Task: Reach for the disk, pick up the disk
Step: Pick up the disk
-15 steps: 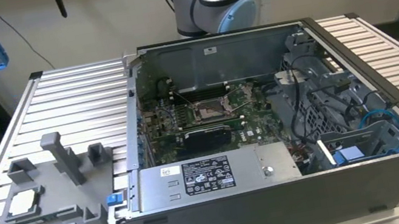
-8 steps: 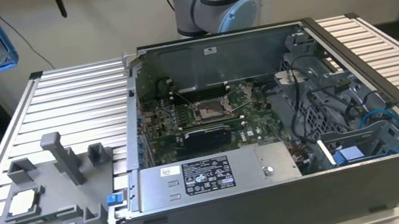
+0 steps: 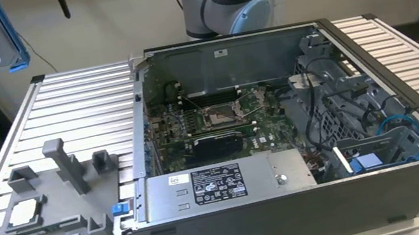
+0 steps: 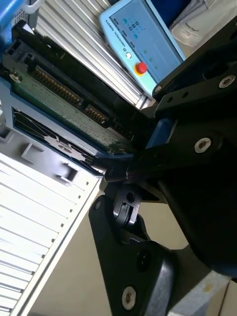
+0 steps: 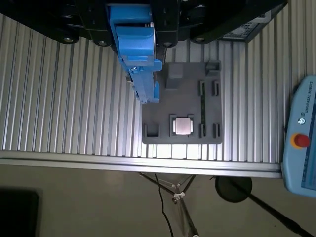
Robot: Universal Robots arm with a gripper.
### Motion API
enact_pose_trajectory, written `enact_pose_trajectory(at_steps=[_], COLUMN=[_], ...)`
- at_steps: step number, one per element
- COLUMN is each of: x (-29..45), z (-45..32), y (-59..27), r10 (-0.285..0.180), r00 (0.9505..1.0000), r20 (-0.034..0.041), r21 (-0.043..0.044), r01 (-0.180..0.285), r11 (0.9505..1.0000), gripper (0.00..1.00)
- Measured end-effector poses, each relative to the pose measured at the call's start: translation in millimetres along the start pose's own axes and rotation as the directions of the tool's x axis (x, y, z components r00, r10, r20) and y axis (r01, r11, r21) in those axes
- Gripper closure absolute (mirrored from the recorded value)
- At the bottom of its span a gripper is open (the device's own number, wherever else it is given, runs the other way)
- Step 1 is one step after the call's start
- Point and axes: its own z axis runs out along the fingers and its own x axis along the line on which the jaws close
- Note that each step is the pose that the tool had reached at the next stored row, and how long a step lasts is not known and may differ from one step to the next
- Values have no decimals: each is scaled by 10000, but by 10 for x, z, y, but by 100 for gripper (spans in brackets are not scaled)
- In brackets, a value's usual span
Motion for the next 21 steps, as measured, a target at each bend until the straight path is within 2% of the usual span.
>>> enact_pose_trajectory(at_steps=[21], x=[13], z=[14], y=[-448], r10=[0], r00=[10000], r20=[-15], r21=[-1], r01=[0], r11=[10000], gripper=[100])
